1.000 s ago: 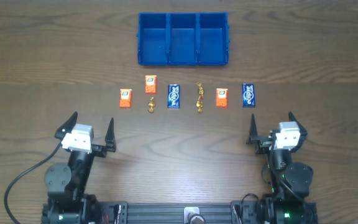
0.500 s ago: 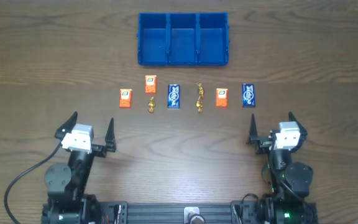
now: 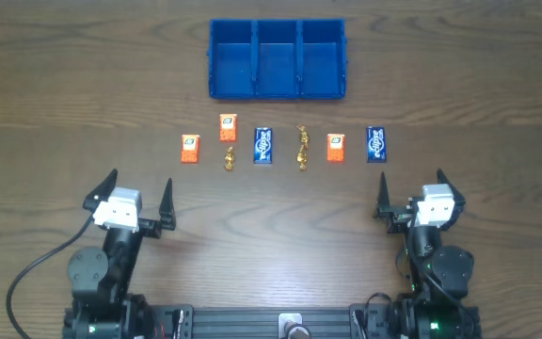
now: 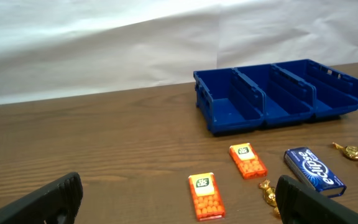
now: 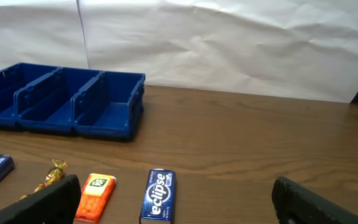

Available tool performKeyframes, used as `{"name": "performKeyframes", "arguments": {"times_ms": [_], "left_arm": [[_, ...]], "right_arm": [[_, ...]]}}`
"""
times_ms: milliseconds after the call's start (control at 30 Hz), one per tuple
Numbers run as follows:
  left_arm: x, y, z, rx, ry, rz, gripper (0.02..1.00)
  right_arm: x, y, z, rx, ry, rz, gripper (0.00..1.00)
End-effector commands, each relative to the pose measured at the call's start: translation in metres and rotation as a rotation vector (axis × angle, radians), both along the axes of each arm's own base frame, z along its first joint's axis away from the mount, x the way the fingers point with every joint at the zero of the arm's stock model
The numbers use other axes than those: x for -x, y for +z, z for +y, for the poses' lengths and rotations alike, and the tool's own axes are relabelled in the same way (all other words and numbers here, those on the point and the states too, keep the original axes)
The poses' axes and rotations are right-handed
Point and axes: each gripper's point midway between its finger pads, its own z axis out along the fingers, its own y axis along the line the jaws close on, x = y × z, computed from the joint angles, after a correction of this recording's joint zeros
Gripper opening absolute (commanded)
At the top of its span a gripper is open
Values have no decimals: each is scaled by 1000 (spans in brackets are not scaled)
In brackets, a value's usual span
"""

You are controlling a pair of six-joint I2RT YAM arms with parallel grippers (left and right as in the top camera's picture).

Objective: Sort Candies Into Trays

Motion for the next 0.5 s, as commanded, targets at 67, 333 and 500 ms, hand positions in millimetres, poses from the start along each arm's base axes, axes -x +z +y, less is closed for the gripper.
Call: {"name": "performKeyframes", "arguments": {"times_ms": [67,333,500], "left_arm": [[1,-18,-5,-3,-29,50,996],[-2,8,-5,88,-19,78,998],[-17,47,-7,143,-12,201,998]], "right_arm": [[0,-1,0,8,2,0,998],[0,-1,0,8,2,0,998],[0,-1,0,8,2,0,998]]}}
